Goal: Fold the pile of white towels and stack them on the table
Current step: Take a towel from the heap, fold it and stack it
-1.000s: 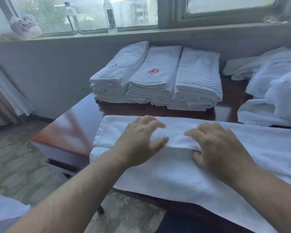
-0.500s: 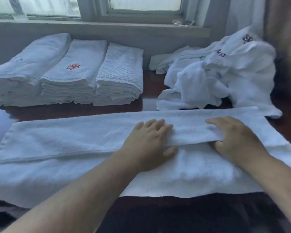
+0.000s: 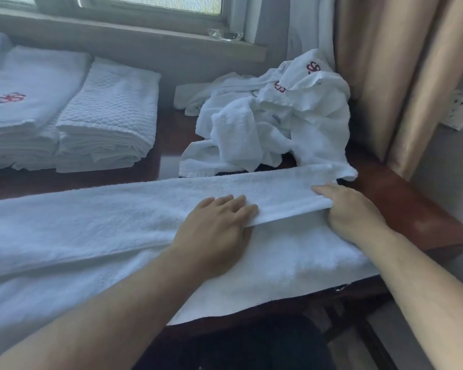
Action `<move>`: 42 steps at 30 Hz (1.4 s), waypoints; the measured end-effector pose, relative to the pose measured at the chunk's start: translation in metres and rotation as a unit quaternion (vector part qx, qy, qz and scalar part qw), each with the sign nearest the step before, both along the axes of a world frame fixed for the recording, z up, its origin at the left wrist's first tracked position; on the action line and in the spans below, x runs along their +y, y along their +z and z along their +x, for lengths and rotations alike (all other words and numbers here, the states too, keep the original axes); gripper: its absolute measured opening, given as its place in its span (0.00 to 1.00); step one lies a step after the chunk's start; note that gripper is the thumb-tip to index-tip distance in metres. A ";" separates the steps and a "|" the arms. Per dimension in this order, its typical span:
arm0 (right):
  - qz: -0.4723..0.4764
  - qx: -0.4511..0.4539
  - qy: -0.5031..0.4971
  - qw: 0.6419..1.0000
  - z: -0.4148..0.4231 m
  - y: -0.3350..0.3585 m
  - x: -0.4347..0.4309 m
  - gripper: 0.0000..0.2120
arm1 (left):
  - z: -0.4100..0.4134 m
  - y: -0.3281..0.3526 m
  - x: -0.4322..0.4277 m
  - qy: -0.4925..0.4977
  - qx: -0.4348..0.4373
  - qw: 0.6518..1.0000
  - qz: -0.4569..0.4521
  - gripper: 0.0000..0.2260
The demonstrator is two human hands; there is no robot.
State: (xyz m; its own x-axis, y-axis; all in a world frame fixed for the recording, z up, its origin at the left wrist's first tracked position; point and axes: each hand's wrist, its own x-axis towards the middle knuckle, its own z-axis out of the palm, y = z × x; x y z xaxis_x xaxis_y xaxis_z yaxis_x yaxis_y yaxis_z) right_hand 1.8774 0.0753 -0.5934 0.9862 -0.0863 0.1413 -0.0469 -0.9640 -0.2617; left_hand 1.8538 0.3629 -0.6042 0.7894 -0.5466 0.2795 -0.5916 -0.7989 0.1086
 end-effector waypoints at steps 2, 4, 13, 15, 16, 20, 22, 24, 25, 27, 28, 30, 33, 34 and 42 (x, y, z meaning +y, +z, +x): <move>0.001 0.049 0.013 0.999 0.006 -0.001 -0.005 0.30 | 0.002 -0.001 0.001 -0.002 0.015 1.000 0.003 0.19; 0.011 0.064 0.018 0.998 0.009 -0.001 -0.009 0.31 | 0.004 0.000 0.000 -0.008 0.024 1.000 0.007 0.18; 0.043 0.077 0.015 0.996 0.006 0.006 -0.016 0.30 | 0.005 -0.004 -0.007 -0.019 0.056 0.998 0.032 0.25; -0.001 0.155 0.055 0.986 0.002 0.009 -0.024 0.36 | 0.006 -0.007 -0.005 -0.027 0.087 0.995 0.051 0.28; -0.019 0.161 0.072 0.984 -0.001 0.008 -0.028 0.38 | 0.007 -0.007 -0.005 -0.031 0.098 0.993 0.059 0.29; 0.027 0.087 0.105 0.990 -0.016 -0.005 -0.034 0.38 | 0.010 -0.008 -0.004 -0.038 0.121 0.990 0.063 0.31; 0.022 0.077 0.072 0.994 -0.014 -0.006 -0.033 0.32 | 0.009 -0.005 -0.004 -0.038 0.120 0.990 0.062 0.30; -0.027 0.056 0.019 0.998 -0.011 -0.005 -0.029 0.27 | 0.007 0.001 -0.005 -0.043 0.101 0.993 0.042 0.28; -0.037 0.013 0.000 0.999 -0.014 -0.005 -0.025 0.25 | 0.005 0.004 -0.005 -0.050 0.085 0.995 0.022 0.25; -0.024 -0.144 0.022 0.989 -0.030 -0.005 -0.018 0.18 | -0.004 0.010 -0.002 -0.067 0.049 0.996 -0.018 0.18; -0.012 -0.225 0.062 0.972 -0.041 -0.006 -0.015 0.16 | -0.010 0.011 -0.001 -0.074 0.044 0.996 -0.034 0.15; -0.006 -0.274 0.141 0.951 -0.066 -0.012 -0.013 0.14 | -0.024 0.009 0.001 -0.081 0.075 0.992 -0.063 0.15; -0.042 -0.160 0.213 0.963 -0.094 -0.030 -0.014 0.26 | -0.043 0.004 0.001 -0.088 0.072 0.993 -0.019 0.23; -0.064 -0.139 0.223 0.963 -0.099 -0.035 -0.015 0.30 | -0.046 0.003 0.000 -0.086 0.051 0.995 0.010 0.26; -0.109 -0.276 0.248 0.922 -0.104 -0.031 -0.020 0.12 | -0.064 -0.006 -0.009 -0.046 -0.057 0.993 0.094 0.20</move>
State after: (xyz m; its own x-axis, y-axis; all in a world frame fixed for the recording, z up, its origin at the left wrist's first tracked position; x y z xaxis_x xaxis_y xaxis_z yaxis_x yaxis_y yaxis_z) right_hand 1.7734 0.0548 -0.6246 0.6700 0.4454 0.5939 0.4954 -0.8641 0.0890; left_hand 1.7895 0.3535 -0.6102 0.7032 -0.6654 0.2505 -0.6626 -0.7411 -0.1088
